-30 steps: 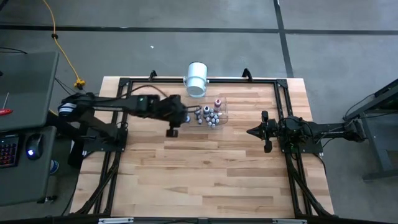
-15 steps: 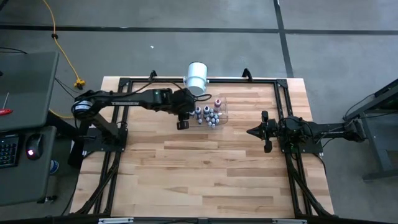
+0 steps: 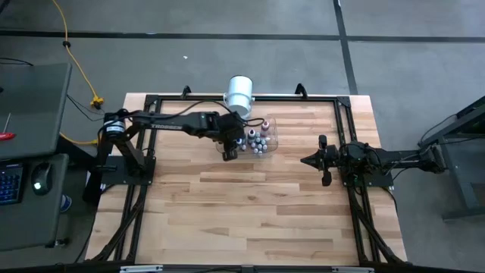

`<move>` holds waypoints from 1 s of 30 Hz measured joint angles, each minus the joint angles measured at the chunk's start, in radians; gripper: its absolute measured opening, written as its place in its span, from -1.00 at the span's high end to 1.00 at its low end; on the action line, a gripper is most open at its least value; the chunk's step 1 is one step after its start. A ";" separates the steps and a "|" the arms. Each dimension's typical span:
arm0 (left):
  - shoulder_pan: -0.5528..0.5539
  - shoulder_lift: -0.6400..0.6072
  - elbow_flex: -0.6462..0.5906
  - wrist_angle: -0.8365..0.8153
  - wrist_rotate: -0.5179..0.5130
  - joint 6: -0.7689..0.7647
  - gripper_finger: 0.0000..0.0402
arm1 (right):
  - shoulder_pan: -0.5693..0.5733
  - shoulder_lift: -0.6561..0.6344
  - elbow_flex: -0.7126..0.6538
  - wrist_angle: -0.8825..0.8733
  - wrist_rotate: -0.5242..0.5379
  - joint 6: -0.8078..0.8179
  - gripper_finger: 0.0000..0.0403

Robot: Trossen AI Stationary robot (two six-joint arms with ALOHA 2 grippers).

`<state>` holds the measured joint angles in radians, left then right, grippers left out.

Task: Pick & Place food coloring
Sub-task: Put the large blue food coloring bottle into the transparent bin

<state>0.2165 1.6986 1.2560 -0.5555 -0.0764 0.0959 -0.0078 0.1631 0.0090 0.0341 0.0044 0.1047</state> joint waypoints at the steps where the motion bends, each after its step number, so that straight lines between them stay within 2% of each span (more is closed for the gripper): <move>1: 0.000 0.004 0.000 0.004 0.000 -0.001 0.40 | 0.000 0.000 0.000 0.000 0.000 0.000 1.00; 11: 0.000 0.036 -0.002 0.042 0.047 -0.048 0.40 | 0.000 0.000 0.000 0.000 0.000 0.000 1.00; 20: 0.000 0.045 -0.001 0.057 0.050 -0.055 0.38 | 0.000 0.000 0.000 0.000 0.000 0.000 1.00; 30: 0.000 0.045 -0.001 0.040 0.048 -0.054 0.16 | 0.000 0.000 0.000 0.000 0.000 0.000 1.00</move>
<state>0.2165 1.7439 1.2549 -0.5153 -0.0288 0.0418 -0.0078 0.1635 0.0090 0.0340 0.0044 0.1046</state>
